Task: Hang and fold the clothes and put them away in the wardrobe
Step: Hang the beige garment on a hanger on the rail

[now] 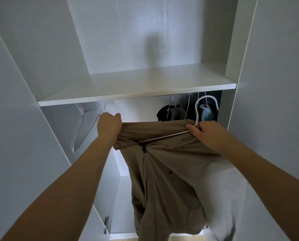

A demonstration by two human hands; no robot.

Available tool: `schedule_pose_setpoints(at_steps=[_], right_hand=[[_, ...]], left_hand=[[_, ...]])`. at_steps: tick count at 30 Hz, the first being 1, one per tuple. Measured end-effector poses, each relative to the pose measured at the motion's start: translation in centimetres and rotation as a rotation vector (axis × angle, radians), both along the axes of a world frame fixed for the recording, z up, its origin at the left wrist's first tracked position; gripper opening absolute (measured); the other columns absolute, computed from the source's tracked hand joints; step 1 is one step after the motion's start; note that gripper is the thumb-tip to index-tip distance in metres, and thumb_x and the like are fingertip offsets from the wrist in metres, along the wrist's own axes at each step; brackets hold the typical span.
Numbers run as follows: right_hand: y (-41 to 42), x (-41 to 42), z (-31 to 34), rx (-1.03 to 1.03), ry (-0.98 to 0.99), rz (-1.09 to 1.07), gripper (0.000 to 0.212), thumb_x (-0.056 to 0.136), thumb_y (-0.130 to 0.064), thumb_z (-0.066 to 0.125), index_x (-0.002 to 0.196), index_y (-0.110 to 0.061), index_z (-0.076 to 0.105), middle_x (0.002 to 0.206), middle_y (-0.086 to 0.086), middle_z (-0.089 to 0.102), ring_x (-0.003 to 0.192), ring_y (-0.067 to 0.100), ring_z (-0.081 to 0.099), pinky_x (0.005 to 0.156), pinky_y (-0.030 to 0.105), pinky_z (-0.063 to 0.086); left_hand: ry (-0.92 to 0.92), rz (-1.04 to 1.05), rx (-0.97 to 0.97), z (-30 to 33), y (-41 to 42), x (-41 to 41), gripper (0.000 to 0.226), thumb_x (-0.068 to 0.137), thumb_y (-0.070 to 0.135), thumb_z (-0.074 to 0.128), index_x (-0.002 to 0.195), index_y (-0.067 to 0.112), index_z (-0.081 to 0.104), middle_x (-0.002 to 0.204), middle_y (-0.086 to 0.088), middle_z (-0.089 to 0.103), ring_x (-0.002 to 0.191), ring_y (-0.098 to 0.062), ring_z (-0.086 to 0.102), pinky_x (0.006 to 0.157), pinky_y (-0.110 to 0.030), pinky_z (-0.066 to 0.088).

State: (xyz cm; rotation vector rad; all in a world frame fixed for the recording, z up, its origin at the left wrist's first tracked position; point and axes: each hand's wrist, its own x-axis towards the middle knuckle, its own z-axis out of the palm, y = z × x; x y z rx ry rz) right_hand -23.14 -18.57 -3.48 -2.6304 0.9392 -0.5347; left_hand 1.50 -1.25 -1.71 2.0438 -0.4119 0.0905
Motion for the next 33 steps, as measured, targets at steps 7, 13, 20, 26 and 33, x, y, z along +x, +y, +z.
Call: schedule_pose_setpoints(at_steps=[7,13,20,26,33], right_hand=[[3.6,4.3,-0.2,0.084,-0.145,0.111,0.044,0.095,-0.052,0.04,0.067,-0.019,0.05,0.067,-0.002,0.053,0.066,0.013,0.053,0.063,0.027,0.041],[3.7,5.7,0.6,0.315,-0.348,0.216,0.044,0.095,-0.046,0.047,0.071,-0.013,0.062,0.069,0.001,0.06,0.068,0.011,0.056,0.065,0.026,0.042],[2.7,7.1,1.6,0.52,-0.439,0.248,0.049,0.092,-0.048,0.051,0.093,-0.001,0.067,0.09,0.012,0.067,0.085,0.02,0.063,0.073,0.025,0.048],[5.5,9.9,1.4,0.55,-0.189,0.433,0.043,0.094,-0.046,0.047,0.062,-0.019,0.051,0.062,-0.007,0.052,0.061,0.004,0.05,0.062,0.017,0.039],[6.4,12.5,-1.8,0.454,0.111,0.58,0.055,0.092,-0.055,0.043,0.101,-0.005,0.065,0.098,0.006,0.066,0.091,0.017,0.061,0.083,0.03,0.046]], left_hand=[[0.582,-0.164,-0.473,3.0,-1.9,-4.1,0.021,0.094,0.016,0.054,0.077,0.007,0.049,0.069,-0.008,0.05,0.065,-0.021,0.049,0.066,-0.034,0.044],[0.569,-0.46,-0.295,3.7,0.4,-5.9,0.01,0.093,0.014,0.048,0.095,0.008,0.056,0.074,-0.009,0.058,0.059,-0.018,0.055,0.053,-0.023,0.046],[-0.089,-0.537,0.663,1.2,5.7,-1.2,0.018,0.092,0.024,0.049,0.096,0.009,0.06,0.096,-0.005,0.06,0.093,-0.023,0.056,0.082,-0.035,0.044],[-0.279,-0.637,0.55,-0.1,5.7,-3.5,0.03,0.098,0.023,0.046,0.069,0.02,0.048,0.068,0.004,0.049,0.063,-0.008,0.046,0.056,-0.022,0.033],[0.085,-0.345,0.288,-2.5,11.4,-2.0,0.017,0.087,0.016,0.065,0.071,0.008,0.067,0.065,-0.006,0.06,0.062,-0.02,0.053,0.062,-0.026,0.042]])
